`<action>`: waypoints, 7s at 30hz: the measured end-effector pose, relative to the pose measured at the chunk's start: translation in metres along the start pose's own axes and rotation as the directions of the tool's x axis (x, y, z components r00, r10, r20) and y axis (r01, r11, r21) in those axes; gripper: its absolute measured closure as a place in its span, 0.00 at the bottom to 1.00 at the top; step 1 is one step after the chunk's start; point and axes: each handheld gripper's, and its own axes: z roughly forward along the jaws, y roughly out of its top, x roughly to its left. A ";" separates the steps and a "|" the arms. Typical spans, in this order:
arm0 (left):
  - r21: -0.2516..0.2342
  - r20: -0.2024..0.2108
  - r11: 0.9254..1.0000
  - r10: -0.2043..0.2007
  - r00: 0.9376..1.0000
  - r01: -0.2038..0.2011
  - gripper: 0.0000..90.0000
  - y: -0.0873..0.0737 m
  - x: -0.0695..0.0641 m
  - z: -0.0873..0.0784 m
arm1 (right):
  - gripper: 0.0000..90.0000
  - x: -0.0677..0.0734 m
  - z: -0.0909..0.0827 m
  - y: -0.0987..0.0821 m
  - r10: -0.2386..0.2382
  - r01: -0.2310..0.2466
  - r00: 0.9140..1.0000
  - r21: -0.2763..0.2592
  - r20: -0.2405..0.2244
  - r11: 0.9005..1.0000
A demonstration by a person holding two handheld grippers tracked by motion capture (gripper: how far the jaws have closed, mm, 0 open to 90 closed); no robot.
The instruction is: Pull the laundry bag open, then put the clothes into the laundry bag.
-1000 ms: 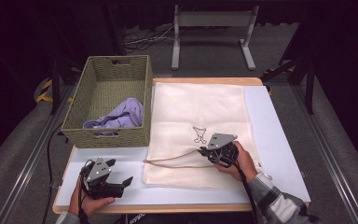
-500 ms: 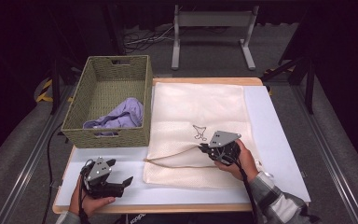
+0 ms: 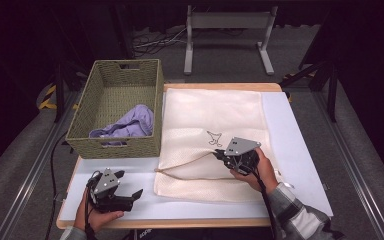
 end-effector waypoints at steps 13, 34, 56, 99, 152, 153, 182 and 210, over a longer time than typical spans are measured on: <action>0.007 0.003 1.000 -0.002 1.000 0.002 0.12 -0.001 -0.001 0.000 | 0.96 -0.003 -0.005 0.010 0.010 -0.009 0.999 -0.041 0.033 0.999; 0.003 0.004 1.000 -0.007 1.000 0.007 0.12 -0.001 -0.002 -0.001 | 0.96 -0.007 -0.011 0.019 0.021 -0.017 0.999 -0.083 0.050 0.996; 0.007 0.014 1.000 0.001 1.000 -0.001 0.12 0.000 0.001 0.002 | 0.96 -0.012 -0.013 0.025 0.034 -0.027 0.998 -0.118 0.056 0.993; 0.007 0.007 1.000 0.003 1.000 -0.003 0.12 0.000 0.003 -0.001 | 0.96 -0.016 -0.017 0.023 0.052 -0.045 0.997 -0.138 0.052 0.989; 0.259 -0.029 0.948 0.199 0.980 -0.185 0.07 0.178 0.136 0.093 | 0.96 -0.014 -0.006 0.012 0.068 -0.070 0.997 -0.086 -0.026 0.994; 0.279 0.007 0.928 0.253 0.967 -0.245 0.07 0.177 0.131 0.093 | 0.96 -0.013 -0.007 0.011 0.069 -0.071 0.997 -0.084 -0.028 0.994; 0.595 0.090 0.767 0.234 0.968 -0.240 0.78 0.164 0.155 0.139 | 0.96 -0.007 -0.003 0.004 0.061 -0.062 0.998 -0.046 -0.022 0.997; -0.014 -0.166 0.991 0.127 0.978 -0.131 0.88 0.179 0.139 0.032 | 0.97 -0.016 -0.005 0.011 0.059 -0.059 0.998 -0.095 -0.010 0.994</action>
